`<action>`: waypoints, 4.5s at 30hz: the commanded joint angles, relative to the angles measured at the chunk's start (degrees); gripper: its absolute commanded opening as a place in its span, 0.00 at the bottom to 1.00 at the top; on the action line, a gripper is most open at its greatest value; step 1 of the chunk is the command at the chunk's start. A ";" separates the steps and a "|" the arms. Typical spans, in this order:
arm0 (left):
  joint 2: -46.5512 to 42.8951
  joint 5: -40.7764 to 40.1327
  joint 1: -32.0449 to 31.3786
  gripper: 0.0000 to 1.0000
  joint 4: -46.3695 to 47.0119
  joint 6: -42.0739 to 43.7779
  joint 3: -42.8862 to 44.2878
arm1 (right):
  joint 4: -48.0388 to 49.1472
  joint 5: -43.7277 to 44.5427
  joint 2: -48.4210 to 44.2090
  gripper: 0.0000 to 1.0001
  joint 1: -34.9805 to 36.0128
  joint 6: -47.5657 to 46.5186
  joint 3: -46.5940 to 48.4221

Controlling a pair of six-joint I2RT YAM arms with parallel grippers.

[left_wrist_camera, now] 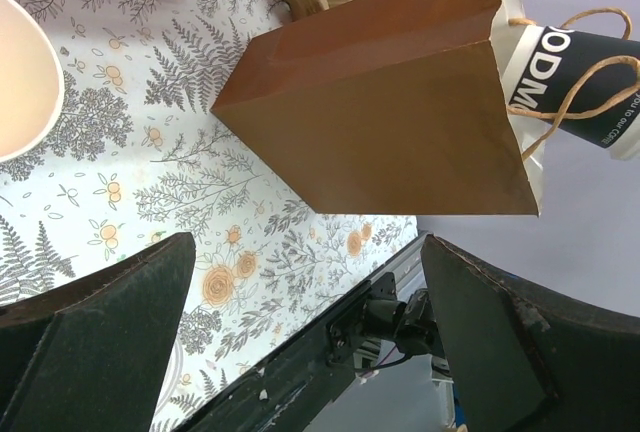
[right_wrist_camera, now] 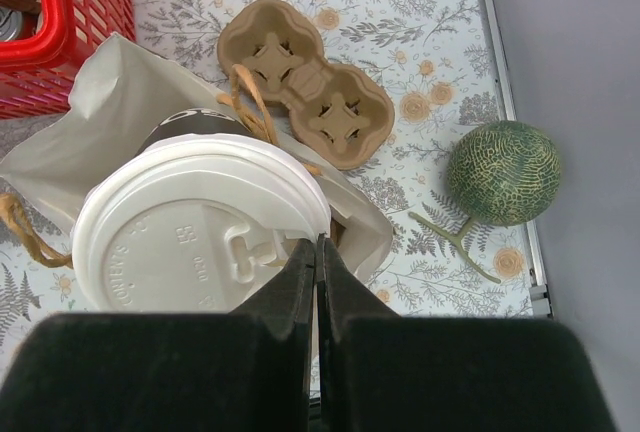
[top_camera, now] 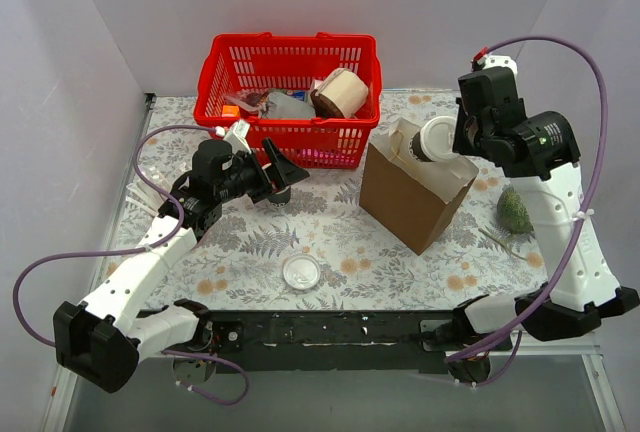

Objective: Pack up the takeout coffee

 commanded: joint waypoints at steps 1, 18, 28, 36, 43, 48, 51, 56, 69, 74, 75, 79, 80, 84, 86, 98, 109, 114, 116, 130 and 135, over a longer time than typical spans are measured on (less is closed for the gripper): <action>-0.26 0.98 0.08 0.98 1.40 0.63 -0.39 | 0.52 -2.15 1.53 0.01 -0.04 -0.76 1.22; -0.08 1.07 0.08 0.98 1.13 1.51 -1.36 | -0.80 -1.56 11.03 0.01 -0.04 -0.67 0.25; 0.97 0.80 0.17 0.98 1.04 1.60 -1.79 | -0.10 -3.22 14.72 0.01 -0.04 0.91 -2.56; 1.77 0.98 0.08 0.98 1.48 1.69 -2.15 | 2.71 -5.24 15.95 0.01 0.39 1.53 -5.82; 1.15 1.07 0.16 0.98 1.48 2.04 -3.03 | 4.74 -6.47 17.71 0.01 0.48 2.23 -7.83; 0.71 0.89 0.16 0.98 1.31 2.21 -3.64 | 6.76 -6.92 18.33 0.01 0.48 2.58 -10.82; 0.62 0.89 0.08 0.98 1.22 2.21 -4.17 | 8.43 -7.71 18.15 0.01 0.57 2.58 -12.93; 0.36 0.80 0.08 0.98 1.04 2.30 -4.70 | 11.24 -8.15 17.97 0.01 0.48 2.84 -15.75; -0.17 0.19 0.08 0.98 0.87 2.57 -5.49 | 14.85 -10.26 17.80 0.01 0.48 2.41 -19.53; -0.25 0.19 0.08 0.98 0.78 2.57 -5.66 | 15.55 -10.34 18.24 0.01 0.48 2.67 -19.88; -0.26 0.19 0.08 0.98 0.78 2.57 -5.66 | 15.55 -10.17 18.33 0.01 0.48 2.67 -19.88; -0.26 0.28 0.08 0.98 0.87 2.48 -5.93 | 15.55 -9.82 18.59 0.01 0.48 2.93 -20.14; -0.08 0.28 0.16 0.98 0.87 2.39 -5.93 | 15.81 -9.90 18.59 0.01 0.40 3.02 -20.23; -0.25 0.54 0.08 0.98 0.78 2.48 -5.93 | 16.52 -10.43 18.77 0.01 0.48 3.20 -20.93; -0.52 0.37 0.16 0.98 0.78 2.39 -6.28 | 16.78 -10.61 18.94 0.07 0.48 3.20 -21.29; -1.49 -0.25 0.16 0.98 -0.45 2.48 -6.10 | 16.61 -10.26 18.07 0.27 0.48 3.55 -21.20; -2.10 -0.08 0.08 0.98 -0.71 2.13 -5.58 | 16.51 -10.08 14.29 0.46 0.57 3.11 -17.51; -2.45 0.01 0.16 0.98 -0.80 2.04 -5.49 | 17.48 -10.34 11.56 0.52 0.48 2.67 -15.75; -2.54 0.01 0.08 0.98 -0.71 1.86 -5.49 | 17.83 -9.82 10.07 0.54 0.48 2.49 -15.22; -4.65 -4.38 0.08 0.98 -6.94 3.53 0.56 | 36.10 -20.63 -7.22 0.74 0.48 -5.41 -18.20; -5.44 -12.80 0.08 0.98 -12.74 5.03 5.05 | 49.89 -29.37 -16.73 0.87 0.48 -11.29 -28.20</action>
